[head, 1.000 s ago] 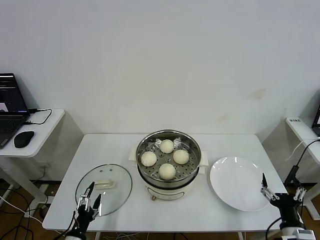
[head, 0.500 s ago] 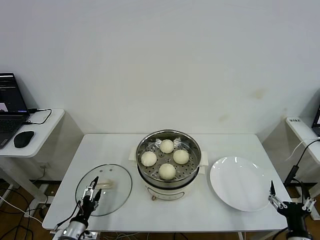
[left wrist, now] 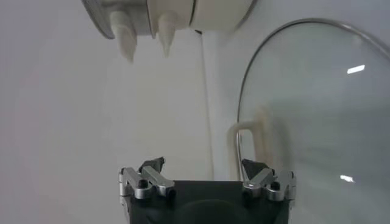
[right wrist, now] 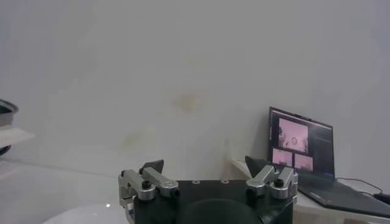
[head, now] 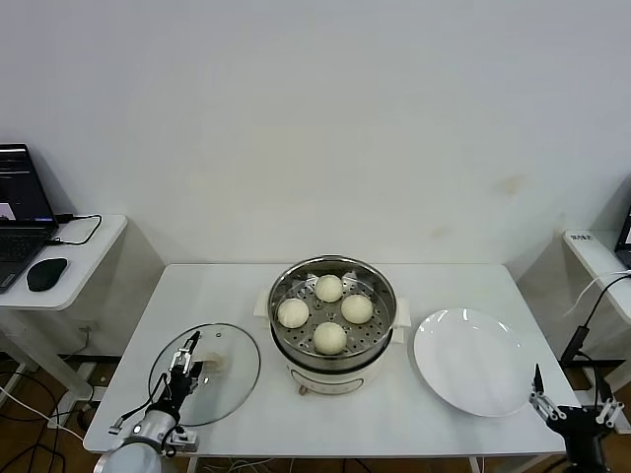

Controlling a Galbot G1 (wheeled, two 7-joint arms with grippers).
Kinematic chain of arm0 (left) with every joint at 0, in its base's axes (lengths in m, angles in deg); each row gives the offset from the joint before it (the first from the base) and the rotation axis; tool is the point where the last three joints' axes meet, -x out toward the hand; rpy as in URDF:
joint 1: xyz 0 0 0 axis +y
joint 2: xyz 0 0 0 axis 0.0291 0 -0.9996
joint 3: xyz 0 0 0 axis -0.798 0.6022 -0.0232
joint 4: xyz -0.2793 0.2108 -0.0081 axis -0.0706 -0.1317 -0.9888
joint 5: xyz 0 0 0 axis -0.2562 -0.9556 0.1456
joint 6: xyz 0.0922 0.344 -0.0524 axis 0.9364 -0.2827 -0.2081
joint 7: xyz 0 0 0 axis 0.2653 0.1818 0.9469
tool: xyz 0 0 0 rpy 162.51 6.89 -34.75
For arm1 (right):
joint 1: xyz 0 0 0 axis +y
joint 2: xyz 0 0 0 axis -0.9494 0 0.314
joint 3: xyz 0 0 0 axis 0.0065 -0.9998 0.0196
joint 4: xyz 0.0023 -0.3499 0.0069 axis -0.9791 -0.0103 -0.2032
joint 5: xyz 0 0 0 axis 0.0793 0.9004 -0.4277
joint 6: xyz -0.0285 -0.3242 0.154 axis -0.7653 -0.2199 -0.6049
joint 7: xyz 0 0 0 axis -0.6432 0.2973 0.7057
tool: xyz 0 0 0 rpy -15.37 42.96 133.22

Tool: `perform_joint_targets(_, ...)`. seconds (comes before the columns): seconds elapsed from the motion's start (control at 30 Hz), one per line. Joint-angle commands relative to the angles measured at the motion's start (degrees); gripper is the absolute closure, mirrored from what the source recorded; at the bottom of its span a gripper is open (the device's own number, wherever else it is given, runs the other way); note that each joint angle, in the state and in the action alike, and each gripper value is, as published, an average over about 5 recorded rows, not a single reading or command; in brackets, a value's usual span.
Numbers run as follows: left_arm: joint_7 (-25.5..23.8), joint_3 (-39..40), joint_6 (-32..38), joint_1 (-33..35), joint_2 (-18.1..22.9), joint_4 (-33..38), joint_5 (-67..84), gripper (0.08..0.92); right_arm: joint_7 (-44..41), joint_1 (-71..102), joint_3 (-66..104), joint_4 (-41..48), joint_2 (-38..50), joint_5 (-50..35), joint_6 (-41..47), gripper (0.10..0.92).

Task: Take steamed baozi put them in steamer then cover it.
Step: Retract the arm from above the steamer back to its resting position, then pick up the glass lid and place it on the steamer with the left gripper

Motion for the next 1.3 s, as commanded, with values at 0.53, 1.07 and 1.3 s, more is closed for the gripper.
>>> perform_joint_targets(0.53, 1.0, 1.0, 0.1, -4.1, 1.1, -6.5, 3.3, 0.459, -0.3, -0.1, -1.7, 0.2, -0.4, 1.2, 0.0, 0.203)
perform_joint_targets(1.07, 6.7, -4.1, -0.2, 1.4, -0.3, 4.6, 6.3, 0.869, -0.7, 0.3, -3.1, -0.3, 0.0, 2.1, -0.7, 0.203)
perform_joint_targets(1.3, 0.2, -6.9, -7.6, 5.2, -4.2, 18.4, 12.1, 0.87, -0.8, 0.8, -4.5, -0.7, 0.4, 2.8, -1.0, 0.203)
